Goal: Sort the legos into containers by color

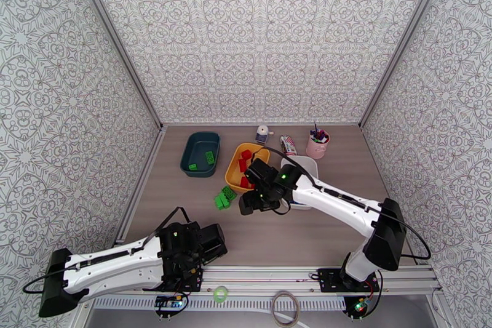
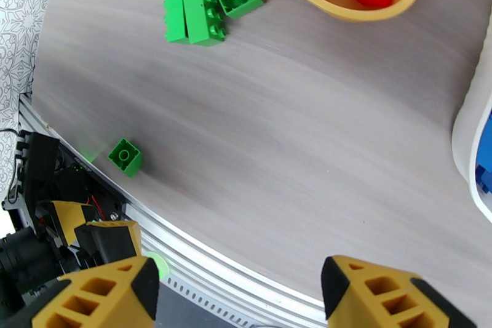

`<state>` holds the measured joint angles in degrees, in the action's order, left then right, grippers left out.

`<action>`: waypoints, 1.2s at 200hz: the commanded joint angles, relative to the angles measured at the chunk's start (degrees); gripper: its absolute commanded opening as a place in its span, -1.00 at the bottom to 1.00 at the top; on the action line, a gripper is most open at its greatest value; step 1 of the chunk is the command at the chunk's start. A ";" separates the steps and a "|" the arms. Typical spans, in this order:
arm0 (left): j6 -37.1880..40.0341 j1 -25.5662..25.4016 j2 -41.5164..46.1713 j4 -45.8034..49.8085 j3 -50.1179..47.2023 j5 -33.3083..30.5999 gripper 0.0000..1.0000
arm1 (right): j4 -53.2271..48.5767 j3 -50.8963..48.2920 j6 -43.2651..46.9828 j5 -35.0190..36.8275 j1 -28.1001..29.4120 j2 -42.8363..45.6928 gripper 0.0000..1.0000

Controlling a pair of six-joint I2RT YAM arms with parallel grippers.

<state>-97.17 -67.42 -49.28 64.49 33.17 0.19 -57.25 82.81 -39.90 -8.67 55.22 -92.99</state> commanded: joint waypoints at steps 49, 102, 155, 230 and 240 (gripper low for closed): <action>-0.36 4.97 4.70 -3.32 -4.73 -1.19 0.88 | 0.52 -1.05 -1.41 1.39 0.67 1.32 0.47; 12.53 15.02 -1.97 -2.00 -1.36 1.29 0.71 | 0.21 -0.36 -0.97 1.37 0.67 0.69 0.46; 22.00 17.00 -10.75 0.72 1.66 1.31 0.66 | 0.52 -1.26 -1.39 1.85 0.68 1.45 0.46; 33.19 19.70 -14.54 -5.73 1.32 3.00 0.60 | 0.62 -1.97 -1.39 2.12 0.68 2.17 0.45; 34.38 19.91 -15.08 -6.20 1.49 3.13 0.59 | 0.62 -1.90 -1.50 2.14 0.67 2.11 0.46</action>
<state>-68.31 -48.31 -63.24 60.99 33.56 1.89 -56.99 81.71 -40.75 -7.90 55.35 -92.29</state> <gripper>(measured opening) 0.802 0.728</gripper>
